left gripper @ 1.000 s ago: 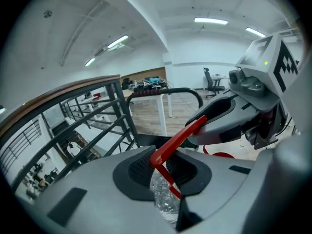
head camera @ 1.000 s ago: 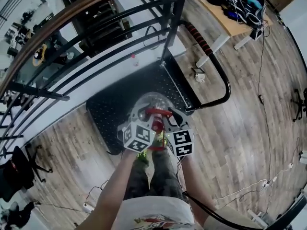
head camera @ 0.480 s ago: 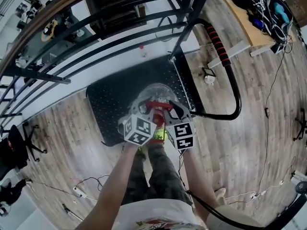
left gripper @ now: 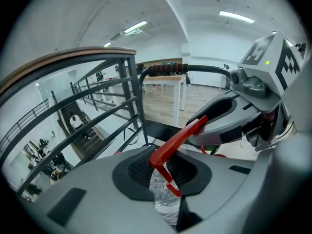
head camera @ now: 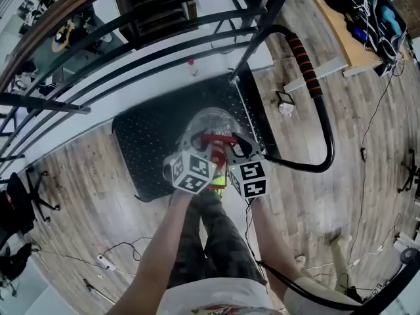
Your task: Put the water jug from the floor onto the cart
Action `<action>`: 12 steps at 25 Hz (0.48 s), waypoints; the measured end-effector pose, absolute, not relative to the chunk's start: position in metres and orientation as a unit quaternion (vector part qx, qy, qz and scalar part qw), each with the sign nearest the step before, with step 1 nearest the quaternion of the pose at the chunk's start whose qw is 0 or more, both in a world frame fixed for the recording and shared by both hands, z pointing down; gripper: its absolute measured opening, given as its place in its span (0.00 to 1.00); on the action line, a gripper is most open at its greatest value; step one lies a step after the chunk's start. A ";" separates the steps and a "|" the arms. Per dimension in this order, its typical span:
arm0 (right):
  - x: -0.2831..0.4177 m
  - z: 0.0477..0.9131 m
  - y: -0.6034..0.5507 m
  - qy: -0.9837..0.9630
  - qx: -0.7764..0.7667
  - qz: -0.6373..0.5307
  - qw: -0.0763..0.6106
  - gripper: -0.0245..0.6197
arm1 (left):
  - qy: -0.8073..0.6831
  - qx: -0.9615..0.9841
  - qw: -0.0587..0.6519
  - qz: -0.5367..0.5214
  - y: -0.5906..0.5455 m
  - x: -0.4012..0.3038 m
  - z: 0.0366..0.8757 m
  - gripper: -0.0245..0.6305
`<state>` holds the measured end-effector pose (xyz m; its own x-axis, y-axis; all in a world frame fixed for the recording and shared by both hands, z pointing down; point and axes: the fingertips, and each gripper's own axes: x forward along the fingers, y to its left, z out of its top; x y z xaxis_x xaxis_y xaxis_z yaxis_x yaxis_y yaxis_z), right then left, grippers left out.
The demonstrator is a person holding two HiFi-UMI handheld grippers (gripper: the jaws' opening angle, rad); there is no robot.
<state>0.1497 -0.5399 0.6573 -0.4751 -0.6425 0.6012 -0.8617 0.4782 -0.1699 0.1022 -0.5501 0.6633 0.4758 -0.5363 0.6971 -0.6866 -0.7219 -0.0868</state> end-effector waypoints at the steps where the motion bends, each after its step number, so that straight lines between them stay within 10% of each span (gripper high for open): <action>1: 0.148 0.661 -0.542 -0.826 0.455 0.233 0.237 0.19 | -0.358 0.852 0.103 0.367 -0.553 0.100 0.667 0.14; 12: 0.150 0.677 -0.583 -0.828 0.459 0.234 0.223 0.19 | -0.350 0.855 0.105 0.369 -0.593 0.104 0.685 0.15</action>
<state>0.1505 -0.5834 0.6772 -0.4797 -0.6555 0.5833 -0.8637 0.4699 -0.1823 0.1038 -0.5930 0.6848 0.4827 -0.5202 0.7045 -0.6756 -0.7331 -0.0784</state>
